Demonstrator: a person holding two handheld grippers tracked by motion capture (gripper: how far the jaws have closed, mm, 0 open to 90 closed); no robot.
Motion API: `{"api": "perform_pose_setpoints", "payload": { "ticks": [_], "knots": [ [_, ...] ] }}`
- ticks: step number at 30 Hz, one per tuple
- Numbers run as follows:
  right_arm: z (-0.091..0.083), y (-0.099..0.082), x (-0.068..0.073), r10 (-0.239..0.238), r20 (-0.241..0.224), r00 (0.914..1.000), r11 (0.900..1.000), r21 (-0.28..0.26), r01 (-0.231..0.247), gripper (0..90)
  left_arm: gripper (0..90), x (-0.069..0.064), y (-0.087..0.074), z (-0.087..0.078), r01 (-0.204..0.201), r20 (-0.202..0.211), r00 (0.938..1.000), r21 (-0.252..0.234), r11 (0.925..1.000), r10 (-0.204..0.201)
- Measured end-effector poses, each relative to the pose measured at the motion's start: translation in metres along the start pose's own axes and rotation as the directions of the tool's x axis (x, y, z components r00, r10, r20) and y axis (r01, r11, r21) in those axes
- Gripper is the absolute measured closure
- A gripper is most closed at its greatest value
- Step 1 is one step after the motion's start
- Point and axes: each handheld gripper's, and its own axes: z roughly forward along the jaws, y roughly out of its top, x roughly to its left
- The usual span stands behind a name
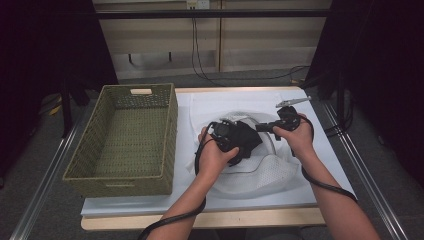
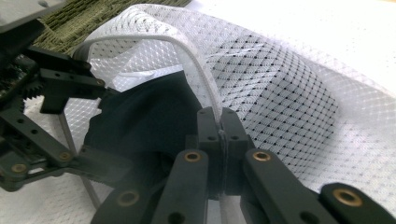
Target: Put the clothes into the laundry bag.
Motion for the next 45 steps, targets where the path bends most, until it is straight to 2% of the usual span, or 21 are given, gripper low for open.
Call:
{"api": "perform_pose_setpoints", "payload": {
  "ticks": [1, 2, 3, 6, 11, 14, 18, 21, 22, 23, 26, 31, 37, 41, 45],
  "knots": [
    [0.0, 0.0, 0.0, 0.001, -0.001, 1.0, 1.0, 0.002, -0.001, 90.0, 28.7, 0.001, -0.001, -0.001, -0.019, -0.009, 0.9998, 0.023, 0.9996, 0.019],
    [0.0, 0.0, 0.0, 0.0, -0.001, 1.0, 1.0, 0.003, 0.0, 90.0, 28.3, 0.002, -0.003, -0.001, -0.012, -0.005, 0.9999, 0.024, 0.9996, 0.012],
    [0.0, 0.0, 0.0, 0.003, 0.001, 1.0, 1.0, 0.005, -0.003, 90.0, 28.4, 0.003, -0.004, -0.001, -0.026, -0.003, 0.9996, 0.042, 0.9988, 0.027],
    [0.001, 0.0, 0.0, 0.004, 0.002, 1.0, 1.0, 0.006, -0.004, 90.0, 27.6, 0.006, -0.007, 0.0, -0.027, 0.012, 0.9996, 0.078, 0.9966, 0.026],
    [0.001, -0.001, 0.0, 0.001, -0.002, 1.0, 1.0, 0.008, -0.001, 90.0, 29.9, 0.006, -0.008, 0.005, -0.033, -0.007, 0.9994, 0.109, 0.9934, 0.034],
    [0.001, -0.001, -0.001, -0.001, 0.0, 1.0, 1.0, 0.008, 0.001, 90.0, 33.7, 0.005, -0.009, 0.009, -0.026, 0.003, 0.9997, 0.126, 0.9917, 0.026],
    [0.001, -0.001, -0.001, 0.001, -0.001, 1.0, 1.0, 0.01, -0.001, 90.0, 45.3, 0.001, -0.01, 0.011, -0.038, 0.001, 0.9993, 0.155, 0.9871, 0.038],
    [0.001, -0.001, -0.001, 0.0, -0.001, 1.0, 1.0, 0.01, 0.0, 90.0, 54.1, -0.001, -0.009, 0.011, -0.023, -0.006, 0.9997, 0.173, 0.9846, 0.025],
    [0.002, -0.001, -0.001, 0.002, 0.0, 1.0, 0.9999, 0.011, -0.002, 90.0, 57.3, -0.001, -0.009, 0.011, -0.013, 0.0, 0.9999, 0.177, 0.9841, 0.013],
    [0.002, -0.001, 0.0, 0.002, 0.001, 1.0, 0.9999, 0.011, -0.002, 90.0, 60.9, -0.002, -0.009, 0.011, 0.015, 0.0, 0.9999, 0.174, 0.9846, -0.016],
    [0.001, -0.001, 0.0, 0.0, 0.0, 1.0, 1.0, 0.009, 0.0, 90.0, 67.7, 0.0, -0.009, 0.011, 0.039, 0.008, 0.9991, 0.184, 0.9821, -0.041],
    [0.002, -0.001, 0.002, 0.003, -0.002, 1.0, 0.9999, 0.014, -0.003, 90.0, 73.1, 0.001, -0.008, 0.009, 0.086, 0.046, 0.9947, 0.125, 0.9885, -0.092],
    [0.002, -0.001, 0.002, -0.002, -0.004, 1.0, 1.0, 0.007, 0.002, 90.0, 73.5, 0.003, -0.001, 0.007, 0.113, 0.057, 0.9915, 0.065, 0.9914, -0.117],
    [0.0, -0.001, 0.002, 0.003, -0.002, 1.0, 1.0, 0.004, -0.003, 90.0, 73.6, 0.003, 0.004, 0.006, 0.132, 0.048, 0.9899, 0.036, 0.9906, -0.133],
    [0.0, -0.001, 0.002, 0.0, -0.006, 1.0, 1.0, 0.001, 0.0, 90.0, 73.7, 0.008, 0.006, 0.006, 0.149, 0.01, 0.9888, -0.017, 0.9887, -0.149]
  ]
}}
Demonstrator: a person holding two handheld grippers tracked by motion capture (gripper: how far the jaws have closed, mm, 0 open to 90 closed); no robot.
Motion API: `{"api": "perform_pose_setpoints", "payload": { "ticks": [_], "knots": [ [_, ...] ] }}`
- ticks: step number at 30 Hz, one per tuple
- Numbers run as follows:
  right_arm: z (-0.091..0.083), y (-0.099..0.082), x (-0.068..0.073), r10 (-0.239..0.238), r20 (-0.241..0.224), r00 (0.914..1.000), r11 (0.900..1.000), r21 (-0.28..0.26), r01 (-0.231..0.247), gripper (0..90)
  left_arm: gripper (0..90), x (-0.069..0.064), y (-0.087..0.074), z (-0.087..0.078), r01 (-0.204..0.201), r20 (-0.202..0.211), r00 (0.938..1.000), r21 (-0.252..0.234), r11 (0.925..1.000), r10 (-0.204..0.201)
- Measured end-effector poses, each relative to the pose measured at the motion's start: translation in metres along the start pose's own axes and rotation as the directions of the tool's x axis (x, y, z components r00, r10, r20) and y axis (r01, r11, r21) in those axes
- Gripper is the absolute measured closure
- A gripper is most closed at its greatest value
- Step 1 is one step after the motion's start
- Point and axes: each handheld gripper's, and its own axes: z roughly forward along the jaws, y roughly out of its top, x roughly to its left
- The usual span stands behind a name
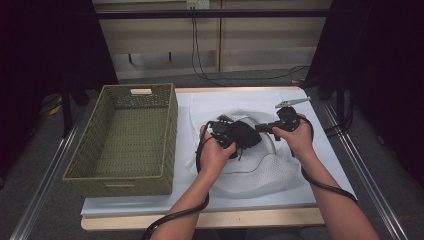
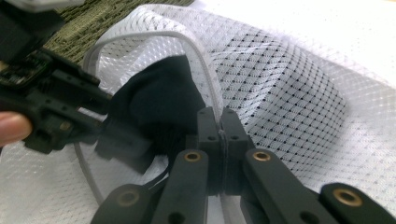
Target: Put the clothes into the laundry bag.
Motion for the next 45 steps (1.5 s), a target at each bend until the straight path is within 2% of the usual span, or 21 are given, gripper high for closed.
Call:
{"api": "perform_pose_setpoints", "payload": {
  "ticks": [4, 6, 7, 9, 11, 12, 14, 16, 19, 23, 24, 26, 27, 28, 29, 32, 36, 39, 42, 44, 45],
  "knots": [
    [0.0, 0.001, 0.002, -0.001, -0.001, 1.0, 1.0, -0.002, 0.001, 90.0, 73.8, 0.004, 0.0, 0.001, 0.007, -0.004, 1.0, -0.028, 0.9996, -0.008],
    [0.0, 0.001, 0.002, -0.004, -0.006, 1.0, 1.0, -0.002, 0.004, 90.0, 73.8, 0.004, 0.002, 0.001, 0.007, -0.025, 0.9997, -0.045, 0.9989, -0.008],
    [0.0, 0.001, 0.002, -0.004, -0.005, 1.0, 1.0, -0.003, 0.004, 90.0, 73.8, 0.003, 0.003, 0.001, 0.021, -0.015, 0.9997, -0.057, 0.9981, -0.022],
    [0.0, 0.001, 0.002, -0.003, -0.005, 1.0, 1.0, -0.003, 0.003, 90.0, 73.7, 0.004, 0.004, 0.001, 0.008, -0.028, 0.9996, -0.06, 0.9982, -0.01],
    [0.0, 0.001, 0.002, -0.005, -0.004, 1.0, 1.0, -0.007, 0.005, 90.0, 73.7, 0.004, 0.005, 0.005, 0.032, -0.027, 0.999, -0.088, 0.9956, -0.034],
    [0.0, 0.001, 0.002, -0.005, -0.004, 1.0, 1.0, -0.007, 0.005, 90.0, 73.6, 0.004, 0.005, 0.005, 0.012, -0.033, 0.9993, -0.078, 0.9968, -0.015],
    [0.0, 0.001, 0.002, -0.007, -0.005, 1.0, 1.0, -0.006, 0.007, 90.0, 73.1, 0.003, 0.005, 0.01, 0.024, -0.037, 0.9989, -0.093, 0.9954, -0.028],
    [0.0, 0.001, 0.002, -0.007, -0.006, 1.0, 1.0, -0.003, 0.007, 90.0, 71.4, 0.007, 0.004, 0.013, -0.006, -0.04, 0.9992, -0.046, 0.9989, 0.004],
    [0.001, 0.0, 0.002, -0.005, -0.006, 1.0, 1.0, -0.002, 0.005, 90.0, 67.7, 0.011, 0.0, 0.018, -0.006, -0.028, 0.9996, -0.023, 0.9997, 0.005],
    [0.001, 0.0, 0.001, -0.006, -0.006, 1.0, 1.0, 0.001, 0.006, 90.0, 60.8, 0.012, -0.002, 0.017, -0.017, -0.02, 0.9997, -0.01, 0.9998, 0.017],
    [0.001, 0.0, 0.001, -0.005, -0.005, 1.0, 1.0, 0.0, 0.005, 90.0, 57.8, 0.011, -0.002, 0.016, -0.031, -0.025, 0.9992, -0.008, 0.9995, 0.031],
    [0.001, 0.0, 0.001, -0.005, -0.006, 1.0, 1.0, 0.002, 0.005, 90.0, 44.6, 0.012, -0.002, 0.014, -0.041, -0.015, 0.9991, -0.014, 0.9991, 0.04],
    [0.001, 0.0, 0.001, -0.003, -0.004, 1.0, 1.0, 0.0, 0.003, 90.0, 38.8, 0.012, -0.002, 0.012, -0.048, -0.024, 0.9986, -0.018, 0.9987, 0.048],
    [0.001, 0.0, 0.001, -0.007, -0.008, 0.9999, 1.0, 0.002, 0.007, 90.0, 35.7, 0.012, -0.003, 0.011, -0.045, -0.025, 0.9987, -0.02, 0.9988, 0.045],
    [0.002, -0.001, 0.001, -0.008, -0.012, 0.9999, 1.0, 0.005, 0.008, 90.0, 34.7, 0.013, -0.003, 0.009, -0.062, -0.021, 0.9979, -0.003, 0.9981, 0.061],
    [0.003, -0.001, 0.001, -0.006, -0.007, 1.0, 1.0, 0.005, 0.006, 90.0, 29.9, 0.012, -0.005, 0.004, -0.076, -0.028, 0.9967, 0.005, 0.9971, 0.076],
    [0.002, -0.001, 0.001, -0.008, -0.009, 0.9999, 0.9999, 0.006, 0.008, 90.0, 24.5, 0.011, -0.008, 0.0, -0.079, -0.018, 0.9967, 0.017, 0.9967, 0.079],
    [0.002, -0.001, 0.0, -0.007, -0.009, 0.9999, 1.0, 0.005, 0.007, 90.0, 24.9, 0.011, -0.01, -0.004, -0.098, -0.013, 0.9951, 0.049, 0.994, 0.098],
    [0.002, -0.001, 0.001, -0.003, -0.006, 1.0, 1.0, 0.007, 0.003, 90.0, 28.1, 0.009, -0.013, -0.005, -0.095, -0.003, 0.9954, 0.082, 0.9921, 0.096],
    [0.002, -0.001, 0.001, -0.004, -0.008, 1.0, 1.0, 0.008, 0.004, 90.0, 35.4, 0.009, -0.014, -0.006, -0.082, -0.015, 0.9963, 0.106, 0.991, 0.084],
    [0.002, -0.001, 0.001, -0.003, -0.009, 1.0, 1.0, 0.008, 0.004, 90.0, 40.0, 0.009, -0.014, -0.007, -0.071, -0.008, 0.9974, 0.106, 0.9919, 0.072]
  ]
}}
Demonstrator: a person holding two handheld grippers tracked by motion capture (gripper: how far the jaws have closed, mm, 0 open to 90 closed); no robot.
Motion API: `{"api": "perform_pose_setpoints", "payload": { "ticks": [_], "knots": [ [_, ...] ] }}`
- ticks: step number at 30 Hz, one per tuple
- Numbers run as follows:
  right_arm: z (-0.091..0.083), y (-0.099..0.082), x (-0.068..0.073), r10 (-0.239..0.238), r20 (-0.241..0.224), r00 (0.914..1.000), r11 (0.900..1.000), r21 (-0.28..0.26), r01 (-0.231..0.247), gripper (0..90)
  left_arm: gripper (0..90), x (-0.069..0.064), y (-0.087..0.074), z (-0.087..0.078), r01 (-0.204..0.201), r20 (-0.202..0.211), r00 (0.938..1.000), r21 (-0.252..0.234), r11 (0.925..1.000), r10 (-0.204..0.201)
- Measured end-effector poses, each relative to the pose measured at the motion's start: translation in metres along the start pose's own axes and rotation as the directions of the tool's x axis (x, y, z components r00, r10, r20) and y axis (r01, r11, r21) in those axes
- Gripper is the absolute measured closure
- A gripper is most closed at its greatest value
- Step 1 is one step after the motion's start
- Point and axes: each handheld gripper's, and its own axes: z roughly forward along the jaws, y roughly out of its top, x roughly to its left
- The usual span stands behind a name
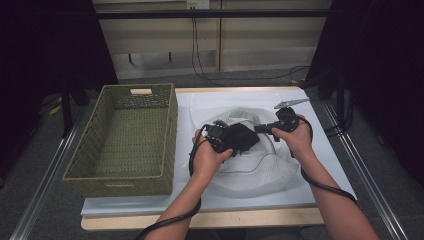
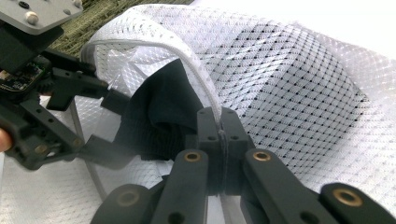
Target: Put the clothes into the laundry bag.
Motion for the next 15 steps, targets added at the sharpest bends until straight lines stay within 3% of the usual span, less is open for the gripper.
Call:
{"api": "perform_pose_setpoints", "payload": {
  "ticks": [3, 6, 8, 13, 14, 15],
  "knots": [
    [0.0, 0.0, 0.0, 0.003, 0.002, 1.0, 1.0, 0.0, -0.003, 90.0, 50.7, -0.002, 0.0, -0.001, -0.001, 0.006, 1.0, 0.028, 0.9996, 0.001],
    [0.001, 0.0, 0.0, 0.006, 0.004, 1.0, 1.0, 0.002, -0.006, 90.0, 58.8, -0.002, 0.001, 0.003, 0.013, 0.037, 0.9992, 0.048, 0.9988, -0.015],
    [0.001, 0.0, 0.0, 0.004, 0.002, 1.0, 1.0, 0.002, -0.004, 90.0, 63.4, -0.003, 0.002, 0.007, 0.026, 0.026, 0.9993, 0.048, 0.9985, -0.027],
    [0.0, 0.0, 0.0, 0.003, 0.002, 1.0, 1.0, 0.001, -0.003, 90.0, 71.6, -0.005, 0.004, 0.012, 0.047, 0.062, 0.997, -0.001, 0.9989, -0.047],
    [0.001, 0.0, 0.001, 0.004, 0.004, 1.0, 1.0, 0.001, -0.004, 90.0, 73.1, -0.005, 0.005, 0.012, 0.068, 0.075, 0.9949, -0.012, 0.9976, -0.067],
    [0.001, 0.0, 0.001, 0.004, 0.003, 1.0, 1.0, 0.002, -0.004, 90.0, 74.1, -0.005, 0.006, 0.012, 0.06, 0.065, 0.9962, -0.018, 0.998, -0.058]
  ]
}}
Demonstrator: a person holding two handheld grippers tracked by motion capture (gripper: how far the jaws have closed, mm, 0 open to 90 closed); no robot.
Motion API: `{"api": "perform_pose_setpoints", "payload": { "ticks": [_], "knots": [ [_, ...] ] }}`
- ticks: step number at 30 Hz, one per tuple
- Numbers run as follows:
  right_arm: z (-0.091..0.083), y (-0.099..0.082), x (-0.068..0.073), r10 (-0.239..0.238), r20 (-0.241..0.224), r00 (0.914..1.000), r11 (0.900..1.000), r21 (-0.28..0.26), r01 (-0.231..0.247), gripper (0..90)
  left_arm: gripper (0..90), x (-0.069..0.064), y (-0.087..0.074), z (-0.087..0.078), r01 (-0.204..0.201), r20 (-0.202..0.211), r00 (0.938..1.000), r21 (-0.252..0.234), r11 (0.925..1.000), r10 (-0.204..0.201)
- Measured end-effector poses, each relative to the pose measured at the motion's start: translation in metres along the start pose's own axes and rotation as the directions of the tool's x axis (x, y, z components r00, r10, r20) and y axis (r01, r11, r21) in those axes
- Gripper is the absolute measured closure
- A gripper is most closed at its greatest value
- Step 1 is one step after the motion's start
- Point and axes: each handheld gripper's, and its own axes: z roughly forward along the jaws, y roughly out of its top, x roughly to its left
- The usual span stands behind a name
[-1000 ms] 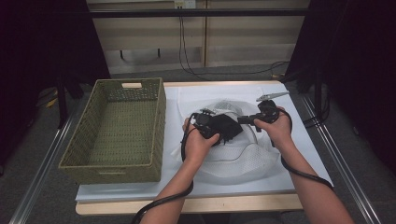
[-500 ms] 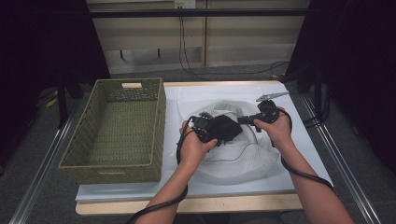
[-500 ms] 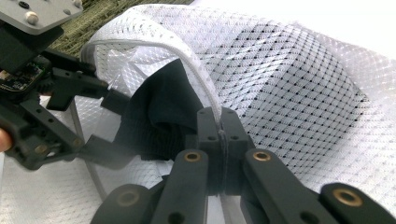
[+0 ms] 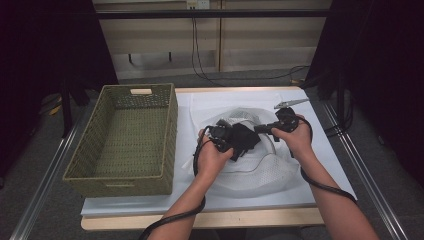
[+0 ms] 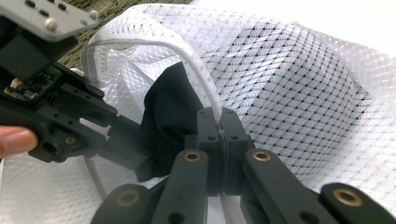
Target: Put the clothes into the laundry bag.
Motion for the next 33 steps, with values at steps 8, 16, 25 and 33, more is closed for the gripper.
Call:
{"api": "perform_pose_setpoints", "payload": {
  "ticks": [8, 16, 25, 33],
  "knots": [
    [-0.001, 0.001, 0.0, -0.009, -0.004, 0.9999, 0.9999, -0.006, 0.009, 90.0, 76.9, -0.002, 0.014, 0.001, 0.011, -0.037, 0.9992, -0.081, 0.9967, -0.014],
    [-0.002, 0.001, 0.002, -0.013, -0.008, 0.9999, 0.9999, -0.006, 0.013, 90.0, 75.9, 0.009, 0.016, 0.007, 0.027, -0.067, 0.9972, -0.113, 0.9932, -0.034],
    [-0.002, -0.002, 0.003, -0.016, -0.005, 0.9999, 0.9998, 0.013, 0.016, 90.0, 53.9, 0.009, 0.009, -0.008, 0.032, 0.034, 0.999, -0.08, 0.9963, -0.029],
    [-0.004, -0.007, 0.007, -0.023, 0.0, 0.9997, 0.999, 0.039, 0.023, 90.0, 39.4, 0.003, -0.001, -0.03, -0.029, 0.072, 0.9967, -0.09, 0.9955, 0.036]
  ]
}}
